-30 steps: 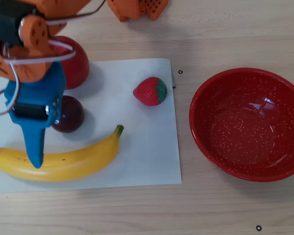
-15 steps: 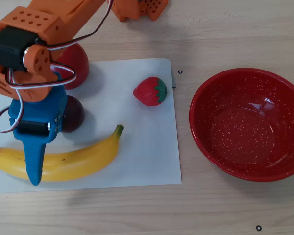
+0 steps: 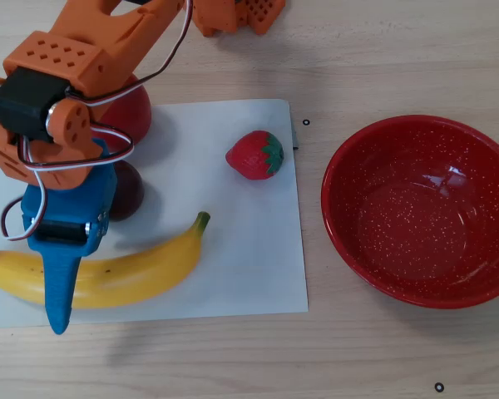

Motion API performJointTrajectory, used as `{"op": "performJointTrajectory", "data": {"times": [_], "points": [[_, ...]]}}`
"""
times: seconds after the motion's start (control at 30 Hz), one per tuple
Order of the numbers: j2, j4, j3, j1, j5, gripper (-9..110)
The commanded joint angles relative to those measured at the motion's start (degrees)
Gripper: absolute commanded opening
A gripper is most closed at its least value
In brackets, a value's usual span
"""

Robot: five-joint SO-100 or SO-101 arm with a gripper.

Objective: Grasp the banana and put it in the red bowl

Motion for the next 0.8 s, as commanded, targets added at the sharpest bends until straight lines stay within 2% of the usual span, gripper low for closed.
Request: {"op": "performJointTrajectory", "data": {"times": [0.0,0.77], "points": [[3.5,-1.1,-3.8,2.0,1.1,59],[0.4,-3.4,-4.1,3.0,0.1,53]]}}
